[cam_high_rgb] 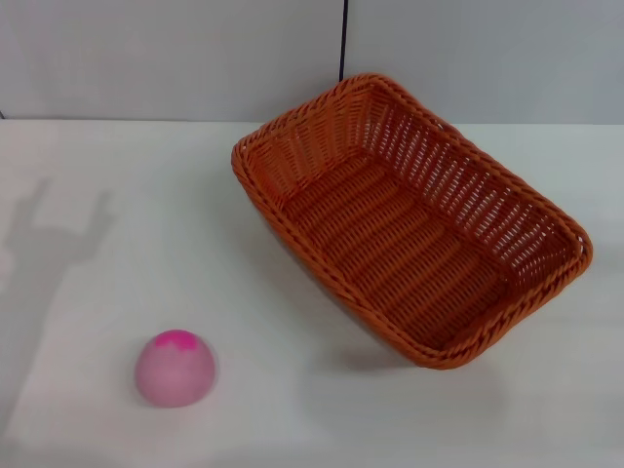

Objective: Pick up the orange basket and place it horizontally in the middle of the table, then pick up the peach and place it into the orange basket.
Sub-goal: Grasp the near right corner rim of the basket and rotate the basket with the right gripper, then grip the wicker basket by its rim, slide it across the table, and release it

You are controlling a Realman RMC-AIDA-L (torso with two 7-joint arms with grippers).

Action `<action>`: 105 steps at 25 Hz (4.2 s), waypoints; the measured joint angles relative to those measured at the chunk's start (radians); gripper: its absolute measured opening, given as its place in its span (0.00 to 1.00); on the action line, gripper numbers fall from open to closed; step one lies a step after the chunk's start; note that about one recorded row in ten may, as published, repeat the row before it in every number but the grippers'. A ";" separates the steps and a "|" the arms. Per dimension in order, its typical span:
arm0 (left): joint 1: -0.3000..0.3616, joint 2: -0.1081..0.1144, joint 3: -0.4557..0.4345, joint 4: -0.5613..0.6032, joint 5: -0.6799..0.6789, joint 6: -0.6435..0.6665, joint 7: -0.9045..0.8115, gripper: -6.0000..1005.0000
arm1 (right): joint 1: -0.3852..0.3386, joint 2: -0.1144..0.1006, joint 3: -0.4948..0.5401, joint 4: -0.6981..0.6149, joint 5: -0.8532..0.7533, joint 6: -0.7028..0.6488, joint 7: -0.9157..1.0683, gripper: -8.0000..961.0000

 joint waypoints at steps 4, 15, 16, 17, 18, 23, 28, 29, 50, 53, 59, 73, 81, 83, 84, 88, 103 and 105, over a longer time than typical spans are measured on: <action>-0.007 0.000 -0.027 0.011 -0.001 0.002 0.000 0.86 | 0.006 -0.004 -0.015 -0.010 -0.027 0.013 -0.002 0.50; -0.030 0.001 -0.015 -0.019 0.008 -0.001 0.001 0.85 | 0.051 -0.005 -0.011 -0.039 -0.042 0.042 0.099 0.50; -0.030 0.001 -0.014 -0.020 0.008 -0.002 0.001 0.85 | 0.053 -0.008 -0.016 -0.055 -0.052 0.042 0.141 0.50; -0.031 0.001 -0.014 -0.020 0.008 -0.002 0.001 0.85 | 0.055 -0.011 -0.026 -0.078 -0.069 0.042 0.189 0.50; -0.032 0.001 -0.013 -0.019 0.008 -0.003 0.000 0.85 | 0.057 -0.016 -0.037 -0.108 -0.092 0.042 0.244 0.50; -0.039 0.000 -0.005 -0.011 0.009 -0.002 -0.010 0.85 | 0.084 -0.055 -0.078 -0.408 -0.297 0.039 0.588 0.50; -0.035 0.000 -0.004 -0.005 0.010 -0.001 -0.015 0.85 | 0.145 -0.097 -0.116 -0.749 -0.568 -0.003 0.824 0.50; -0.034 0.000 -0.004 -0.005 0.010 0.000 -0.016 0.85 | 0.161 -0.104 -0.123 -0.798 -0.625 -0.012 0.865 0.50; -0.009 0.004 0.042 -0.007 0.010 0.024 -0.016 0.85 | 0.585 -0.205 -0.449 -0.849 -1.515 -0.072 1.293 0.49; -0.003 0.005 0.039 -0.007 0.008 0.024 -0.016 0.85 | 0.587 -0.204 -0.487 -0.839 -1.520 -0.049 1.304 0.49; 0.002 0.005 0.037 -0.012 0.006 0.024 -0.022 0.85 | 0.599 -0.174 -0.543 -0.812 -1.587 0.001 1.314 0.49; 0.004 0.005 0.036 -0.013 0.002 0.023 -0.023 0.85 | 0.624 -0.119 -0.581 -0.750 -1.680 0.074 1.310 0.49; 0.005 0.005 0.035 -0.013 0.003 0.024 -0.023 0.85 | 0.627 -0.115 -0.625 -0.658 -1.684 0.174 1.296 0.37; 0.005 0.005 0.034 -0.012 0.003 0.024 -0.023 0.85 | 0.623 -0.112 -0.628 -0.652 -1.680 0.188 1.291 0.30; 0.005 0.005 0.034 -0.012 0.003 0.024 -0.023 0.85 | 0.622 -0.111 -0.627 -0.651 -1.679 0.191 1.289 0.28; 0.006 0.005 0.034 -0.011 0.003 0.028 -0.023 0.85 | 0.617 -0.106 -0.620 -0.654 -1.677 0.193 1.280 0.19; 0.010 0.005 0.034 -0.008 0.003 0.036 -0.023 0.85 | 0.505 -0.148 -0.505 -0.745 -1.261 0.058 1.181 0.17; 0.010 0.005 0.034 -0.010 0.002 0.036 -0.023 0.85 | 0.481 -0.154 -0.504 -0.773 -1.165 0.016 1.168 0.17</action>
